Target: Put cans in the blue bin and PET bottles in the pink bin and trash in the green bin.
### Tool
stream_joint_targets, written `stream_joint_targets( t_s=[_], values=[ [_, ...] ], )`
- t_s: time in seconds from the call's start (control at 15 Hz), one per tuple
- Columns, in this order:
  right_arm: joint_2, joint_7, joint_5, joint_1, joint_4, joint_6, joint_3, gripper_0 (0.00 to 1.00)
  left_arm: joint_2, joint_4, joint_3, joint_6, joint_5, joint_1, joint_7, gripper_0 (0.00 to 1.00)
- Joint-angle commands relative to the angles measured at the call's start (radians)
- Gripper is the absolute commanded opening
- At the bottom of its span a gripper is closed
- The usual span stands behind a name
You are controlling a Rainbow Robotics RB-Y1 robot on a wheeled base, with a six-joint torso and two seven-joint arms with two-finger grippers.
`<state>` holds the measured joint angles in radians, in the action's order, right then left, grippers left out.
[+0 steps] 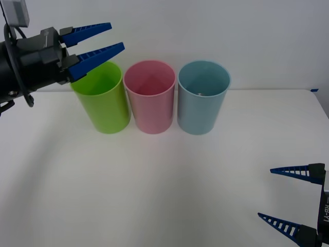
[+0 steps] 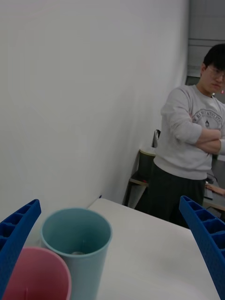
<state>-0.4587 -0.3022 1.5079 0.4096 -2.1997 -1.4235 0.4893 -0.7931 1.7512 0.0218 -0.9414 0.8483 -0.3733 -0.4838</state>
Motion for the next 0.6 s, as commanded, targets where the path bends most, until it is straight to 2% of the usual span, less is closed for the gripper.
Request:
stream_joint_targets(
  t_s=[0.07,0.33,0.6],
  values=[
    [0.0,0.0,0.0,0.0,0.0,0.0,0.0,1.0,0.0,0.073,0.078,-0.076,0.029,0.148,0.016,1.0],
    [0.0,0.0,0.0,0.0,0.0,0.0,0.0,1.0,0.011,0.151,0.179,-0.181,0.117,0.359,0.028,1.0],
    [0.0,0.0,0.0,0.0,0.0,0.0,0.0,1.0,0.107,0.234,0.279,-0.261,0.261,0.528,0.01,1.0]
  ],
)
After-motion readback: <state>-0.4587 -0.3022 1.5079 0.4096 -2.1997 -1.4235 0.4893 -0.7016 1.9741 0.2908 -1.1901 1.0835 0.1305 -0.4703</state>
